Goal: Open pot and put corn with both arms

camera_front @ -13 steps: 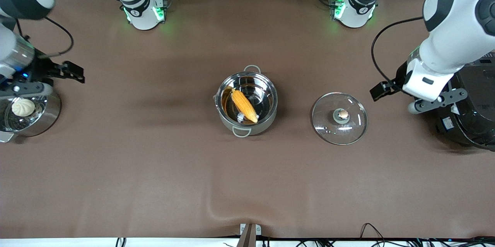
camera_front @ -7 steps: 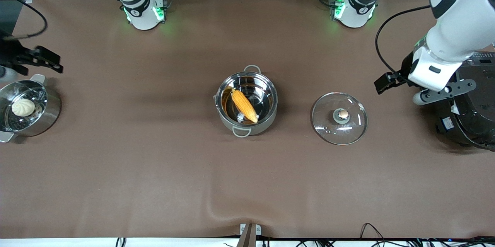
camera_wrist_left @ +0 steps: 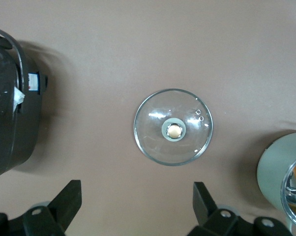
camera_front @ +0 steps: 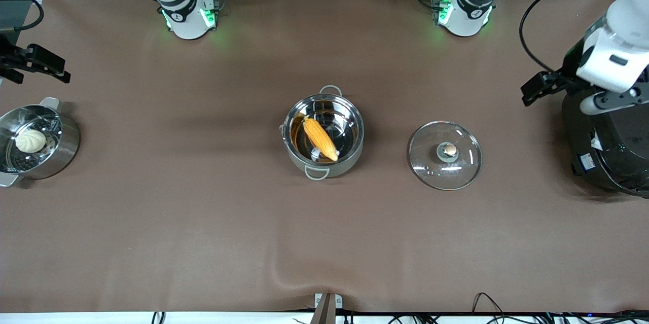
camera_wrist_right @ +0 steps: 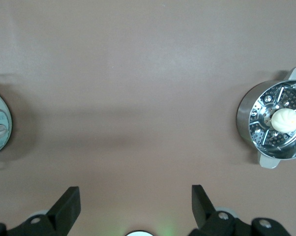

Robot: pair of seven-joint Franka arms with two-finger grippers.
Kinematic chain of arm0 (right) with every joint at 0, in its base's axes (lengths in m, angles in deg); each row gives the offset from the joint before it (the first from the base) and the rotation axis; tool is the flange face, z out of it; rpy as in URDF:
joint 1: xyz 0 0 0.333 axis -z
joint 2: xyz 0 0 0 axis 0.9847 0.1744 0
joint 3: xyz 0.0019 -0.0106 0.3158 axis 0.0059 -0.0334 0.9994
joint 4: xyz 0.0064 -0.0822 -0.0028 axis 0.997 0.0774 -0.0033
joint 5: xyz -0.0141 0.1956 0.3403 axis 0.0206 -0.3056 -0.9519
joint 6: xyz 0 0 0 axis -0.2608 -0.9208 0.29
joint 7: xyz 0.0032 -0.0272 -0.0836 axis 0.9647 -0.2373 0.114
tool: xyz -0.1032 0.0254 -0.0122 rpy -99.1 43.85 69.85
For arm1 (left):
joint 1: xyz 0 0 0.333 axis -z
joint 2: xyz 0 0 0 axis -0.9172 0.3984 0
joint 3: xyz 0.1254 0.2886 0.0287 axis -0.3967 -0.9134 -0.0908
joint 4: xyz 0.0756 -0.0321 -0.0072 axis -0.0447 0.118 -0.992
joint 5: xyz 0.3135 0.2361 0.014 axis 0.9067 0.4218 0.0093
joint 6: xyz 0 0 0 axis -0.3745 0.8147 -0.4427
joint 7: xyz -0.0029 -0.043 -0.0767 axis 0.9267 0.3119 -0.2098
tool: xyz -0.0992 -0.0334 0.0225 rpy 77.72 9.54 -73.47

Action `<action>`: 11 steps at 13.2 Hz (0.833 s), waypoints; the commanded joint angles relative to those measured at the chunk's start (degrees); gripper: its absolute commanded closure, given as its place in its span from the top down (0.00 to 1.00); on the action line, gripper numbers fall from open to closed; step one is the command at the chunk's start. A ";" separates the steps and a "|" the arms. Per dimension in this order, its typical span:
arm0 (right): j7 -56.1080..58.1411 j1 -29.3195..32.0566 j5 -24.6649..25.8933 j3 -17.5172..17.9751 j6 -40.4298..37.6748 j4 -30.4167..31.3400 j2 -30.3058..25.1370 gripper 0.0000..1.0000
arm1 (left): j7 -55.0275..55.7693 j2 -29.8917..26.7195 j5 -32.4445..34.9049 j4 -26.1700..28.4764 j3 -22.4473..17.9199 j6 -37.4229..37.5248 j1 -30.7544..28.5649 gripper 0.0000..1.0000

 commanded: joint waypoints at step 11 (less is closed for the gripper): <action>-0.70 -0.13 -1.27 -0.31 -0.83 -0.38 -0.71 1.00 | -5.15 1.11 -0.16 -2.31 -0.45 1.67 0.21 1.00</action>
